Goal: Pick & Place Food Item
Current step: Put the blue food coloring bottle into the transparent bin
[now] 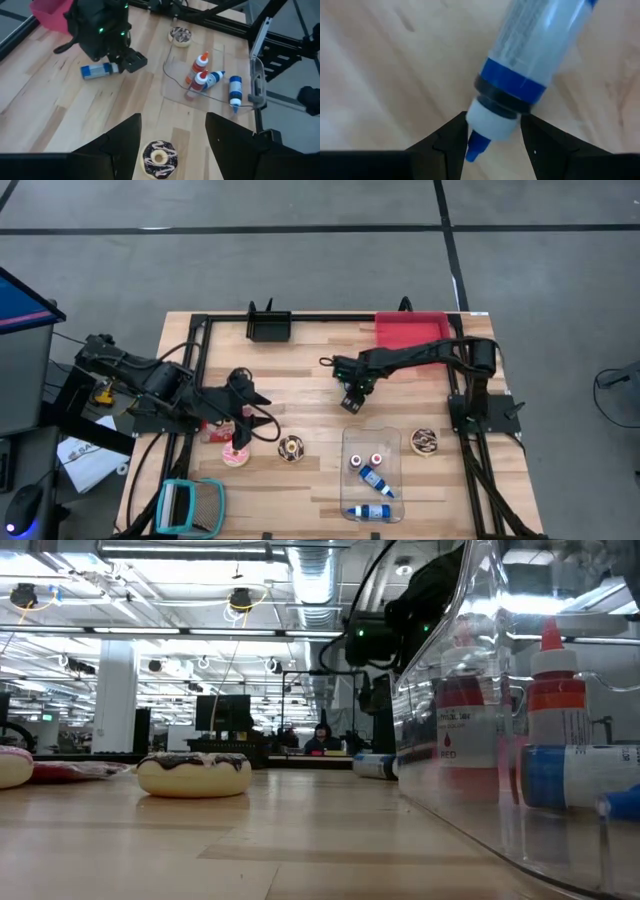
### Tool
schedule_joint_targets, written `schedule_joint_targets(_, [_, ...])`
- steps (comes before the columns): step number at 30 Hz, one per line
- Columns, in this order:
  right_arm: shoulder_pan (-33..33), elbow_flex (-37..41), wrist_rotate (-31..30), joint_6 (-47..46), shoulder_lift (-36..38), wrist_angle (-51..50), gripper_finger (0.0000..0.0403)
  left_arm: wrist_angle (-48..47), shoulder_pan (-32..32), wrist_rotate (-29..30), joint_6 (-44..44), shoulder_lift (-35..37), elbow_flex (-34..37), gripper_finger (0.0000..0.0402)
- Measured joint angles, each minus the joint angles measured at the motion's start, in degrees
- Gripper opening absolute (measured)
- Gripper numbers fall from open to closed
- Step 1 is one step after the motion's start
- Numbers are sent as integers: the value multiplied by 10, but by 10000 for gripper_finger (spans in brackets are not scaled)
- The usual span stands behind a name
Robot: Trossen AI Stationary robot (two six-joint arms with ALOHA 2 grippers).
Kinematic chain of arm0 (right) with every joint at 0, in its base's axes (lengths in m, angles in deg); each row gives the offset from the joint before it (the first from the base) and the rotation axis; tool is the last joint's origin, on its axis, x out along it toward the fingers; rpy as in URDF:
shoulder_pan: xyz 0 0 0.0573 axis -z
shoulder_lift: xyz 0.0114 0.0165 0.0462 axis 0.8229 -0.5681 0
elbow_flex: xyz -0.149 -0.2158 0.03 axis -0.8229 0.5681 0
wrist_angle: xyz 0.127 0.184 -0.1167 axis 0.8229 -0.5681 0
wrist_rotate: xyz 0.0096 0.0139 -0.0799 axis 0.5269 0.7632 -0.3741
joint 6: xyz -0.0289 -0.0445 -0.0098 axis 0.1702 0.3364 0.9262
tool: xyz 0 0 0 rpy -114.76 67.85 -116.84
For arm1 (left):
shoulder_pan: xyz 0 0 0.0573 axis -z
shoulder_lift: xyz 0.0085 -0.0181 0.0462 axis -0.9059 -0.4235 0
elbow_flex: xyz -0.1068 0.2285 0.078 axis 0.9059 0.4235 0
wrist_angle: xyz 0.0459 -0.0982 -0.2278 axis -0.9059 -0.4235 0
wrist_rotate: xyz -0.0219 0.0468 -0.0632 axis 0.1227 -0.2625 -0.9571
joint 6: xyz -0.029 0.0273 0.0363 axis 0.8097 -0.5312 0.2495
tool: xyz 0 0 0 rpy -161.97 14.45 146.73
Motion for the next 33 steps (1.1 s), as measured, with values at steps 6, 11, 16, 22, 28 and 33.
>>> schedule_joint_targets(6, [-1, -1, -24, 3, -13, 9, 173, 32, 2, 0, 0, 0, 0, 218])
schedule_joint_targets(11, [-1, 0, -38, 3, -14, 18, 144, 52, 2, 0, 0, 0, 0, 218])
schedule_joint_targets(16, [-2, 0, -42, 3, -15, 23, 100, 55, 2, 0, 0, 0, 0, 218])
schedule_joint_targets(22, [-20, 2, -77, -2, 17, 31, 89, 54, 2, 0, 0, 0, 0, 218])
schedule_joint_targets(28, [-73, 1, -76, -35, 139, -22, 46, 48, 13, 0, 0, 0, 0, 218])
schedule_joint_targets(33, [-152, 1, -73, -102, 260, -59, 2, -5, 29, 3, 12, 0, 0, 218])
